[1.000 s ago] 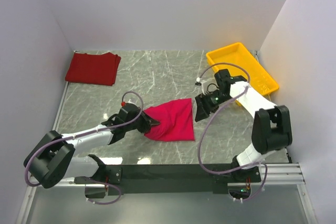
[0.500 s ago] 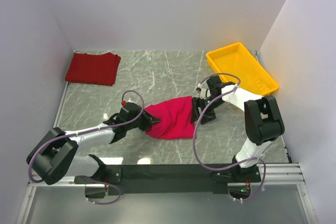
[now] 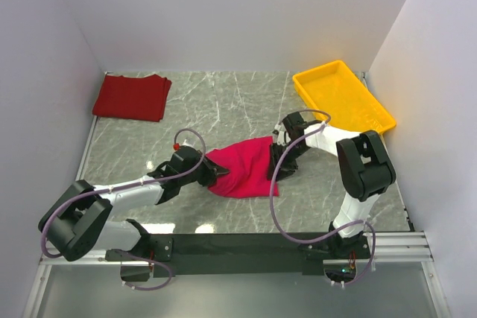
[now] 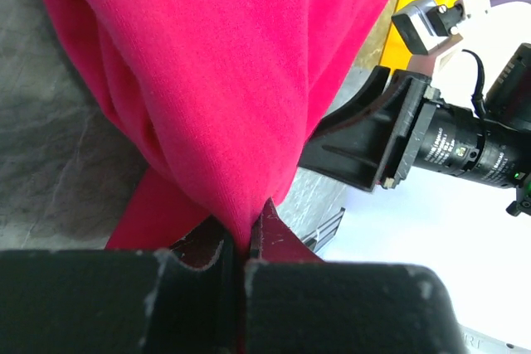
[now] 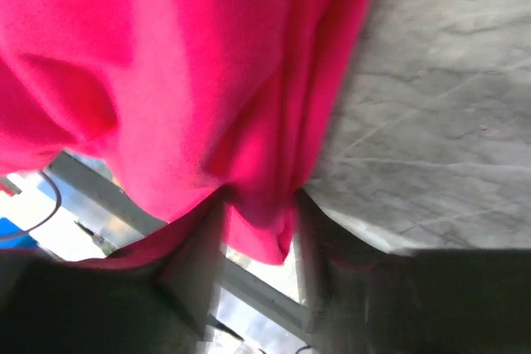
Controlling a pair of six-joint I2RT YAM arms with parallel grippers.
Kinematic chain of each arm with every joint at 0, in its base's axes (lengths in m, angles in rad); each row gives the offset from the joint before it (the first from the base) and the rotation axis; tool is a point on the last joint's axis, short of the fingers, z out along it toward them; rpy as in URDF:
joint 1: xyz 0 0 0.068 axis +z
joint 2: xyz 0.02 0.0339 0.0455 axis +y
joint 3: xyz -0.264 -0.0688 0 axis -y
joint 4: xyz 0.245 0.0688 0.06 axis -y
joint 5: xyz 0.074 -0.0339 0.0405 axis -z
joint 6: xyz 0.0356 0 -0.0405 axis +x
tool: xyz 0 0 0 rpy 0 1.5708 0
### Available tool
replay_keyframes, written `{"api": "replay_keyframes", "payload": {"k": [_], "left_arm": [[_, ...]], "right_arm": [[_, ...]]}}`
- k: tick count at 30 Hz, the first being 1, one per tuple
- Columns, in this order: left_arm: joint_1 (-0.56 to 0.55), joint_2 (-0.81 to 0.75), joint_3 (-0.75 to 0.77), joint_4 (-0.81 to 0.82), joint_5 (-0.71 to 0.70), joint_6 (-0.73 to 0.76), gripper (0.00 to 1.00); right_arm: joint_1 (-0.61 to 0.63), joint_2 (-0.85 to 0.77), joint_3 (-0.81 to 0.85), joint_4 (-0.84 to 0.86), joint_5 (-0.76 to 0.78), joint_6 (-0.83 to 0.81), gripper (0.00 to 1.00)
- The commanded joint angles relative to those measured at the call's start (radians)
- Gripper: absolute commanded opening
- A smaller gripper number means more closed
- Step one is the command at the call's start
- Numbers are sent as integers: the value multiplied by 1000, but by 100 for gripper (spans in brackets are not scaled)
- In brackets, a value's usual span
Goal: Fold and stack the t-shirts
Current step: Neatly place the folded tshirt to the corner
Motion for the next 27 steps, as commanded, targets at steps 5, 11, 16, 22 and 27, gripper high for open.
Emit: {"api": "replay_keyframes", "payload": {"k": [5,11,16,22,27], "left_arm": [[-18,14,16,49,-9,0,1],[-45,81,42,32,-23,20,1],[-91,170,88,39,-63,17,1],[-166,307,209,-12,-126,28,1],[-211,390,265,-38,-156,29,1]], "right_arm": [[-11,39,-3,-3,53,-1,17],[-99,36,35,-121,105,-60,0],[-166,16,87,-213,177,-130,0],[-223,25,109,-278,279,-219,0],[-283,45,123,-290,332,-269,0]]}}
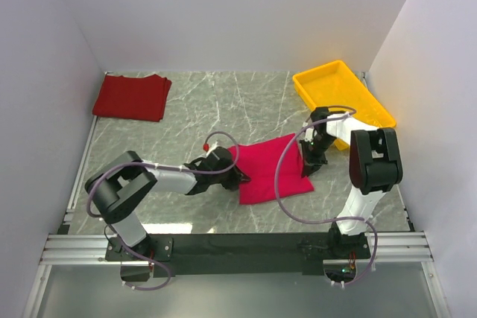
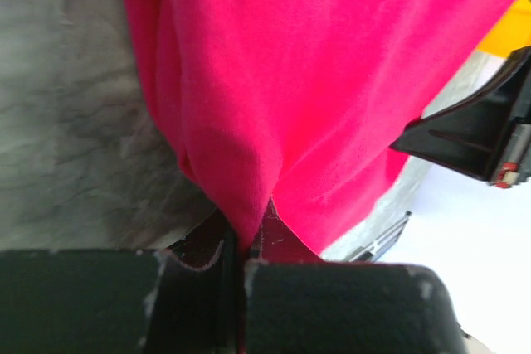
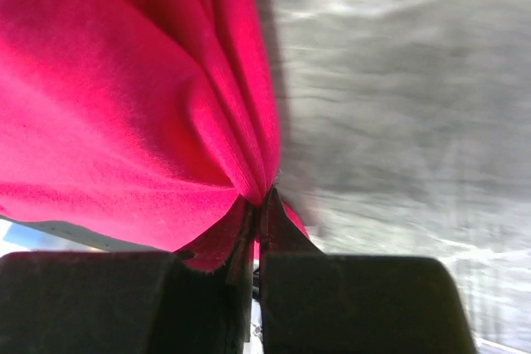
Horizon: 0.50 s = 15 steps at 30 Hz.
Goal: Fold and stack the t-shirts
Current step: Neatly place the folded tshirt to the corner
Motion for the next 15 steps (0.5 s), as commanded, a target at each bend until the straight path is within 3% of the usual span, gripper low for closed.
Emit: {"api": "replay_keyframes", "payload": {"k": [1,5,6,8,9,12,15], "left_arm": [[-27,41,41,-26,-53,23,1],[-44,88,79,-48,-48,61,2],[-44,84,87,-61,-60,72,13],[-46,44,115,-142,-92,115,27],[-46,24,124,-176,-127,130,47],[-44,-60,170,-337,-197,197,62],[-37,-135,204,-455,-260,256,70]], "right_arm": [[-38,9,38,-34,91,-71,0],[-46,-16,52,-32,85,-120,4],[-44,-19,59,-37,75,-131,13],[-46,-39,84,-48,55,-161,21],[-46,-50,91,-46,55,-171,33],[-47,-79,121,-51,51,-210,48],[-50,-90,153,-66,42,-266,48]]}}
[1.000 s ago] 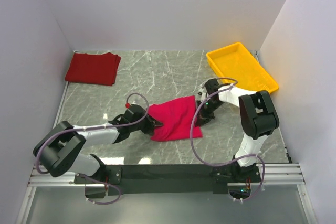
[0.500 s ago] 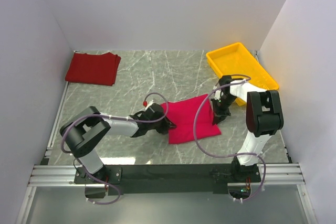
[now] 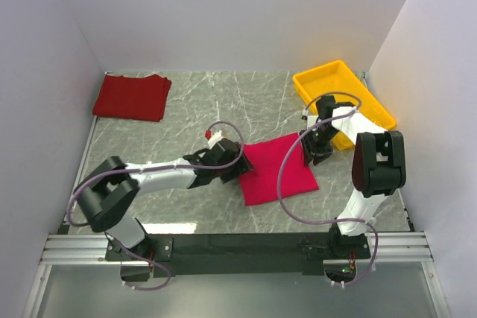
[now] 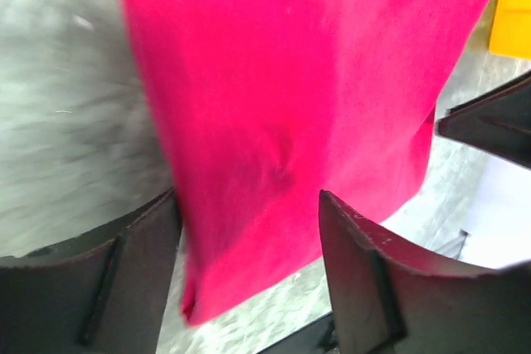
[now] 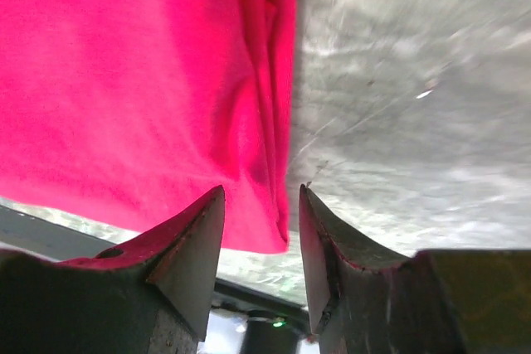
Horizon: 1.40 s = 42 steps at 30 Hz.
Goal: Fold and stack the t-shirts
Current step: Neatly place the folded tshirt to the corner
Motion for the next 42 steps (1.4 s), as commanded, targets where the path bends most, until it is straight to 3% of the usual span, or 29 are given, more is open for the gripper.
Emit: {"api": "replay_keyframes", "payload": {"k": [1,4,6,9,18,28,31,32,35,41,42], "left_arm": [[8,-116,58,-225,-147,116,71],[36,-159,50,-233,-144,133,74],[82,-182,-2,-178,-45,133,74],[137,-145,-57,-57,78,108,72],[191,62,-50,150,172,7,70],[197,234,58,92,169,-45,57],[198,238,56,98,158,-27,37],[198,241,65,83,146,-12,24],[197,240,113,37,121,56,1],[195,162,187,-18,16,237,1],[194,146,209,-85,-32,278,1]], "right_arm": [[-10,-72,64,-16,5,-115,48],[-13,-114,72,-15,-13,-215,55],[-27,-154,75,-66,-114,-356,63],[-47,-196,69,-109,-231,-488,67],[-53,-248,1,-60,-334,-464,67],[-85,-305,-28,-35,-362,-441,67],[-93,-300,-20,-40,-372,-433,67],[-93,-300,-19,-42,-375,-433,67],[-94,-297,-16,-43,-380,-429,67],[-97,-302,-23,-42,-386,-426,67],[-97,-306,-28,-37,-385,-424,67]]}}
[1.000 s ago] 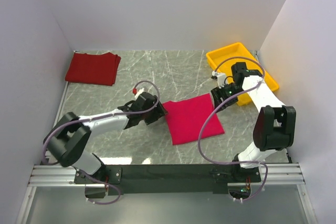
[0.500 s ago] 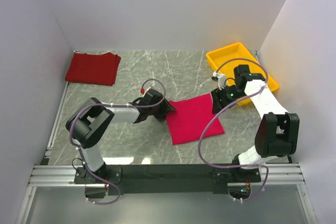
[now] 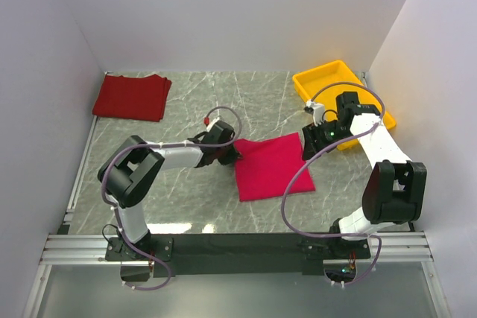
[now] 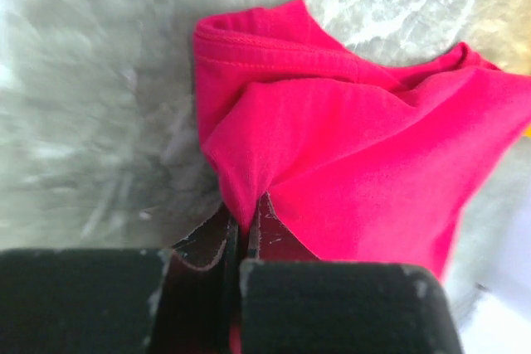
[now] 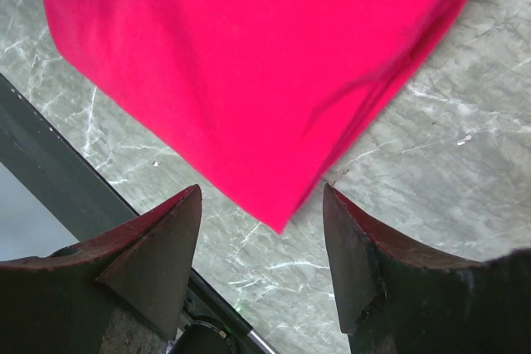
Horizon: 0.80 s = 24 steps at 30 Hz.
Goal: Fold and stack the t-shirts
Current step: Neatly place the folded tshirt to the corner
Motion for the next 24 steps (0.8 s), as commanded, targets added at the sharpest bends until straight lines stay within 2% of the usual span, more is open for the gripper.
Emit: {"api": "replay_keyframes", "payload": {"k": [1,6,14,19,24], "left_arm": [[-2,-94,75,-138,-159,167,1],[0,-125,109,-227,-199,246,1],[27,-177,31,-203,-193,260,1],[66,-131,39,-216,-166,280,1],[90,-102,51,-255,-224,312,1]], "right_arm": [[-7,-37,-3,18,-23,6,67],[-7,-26,0,24,-29,12,67],[-7,-26,-7,29,-29,9,67],[-7,-20,-9,31,-35,12,67],[-7,-20,-1,31,-36,10,67]]}}
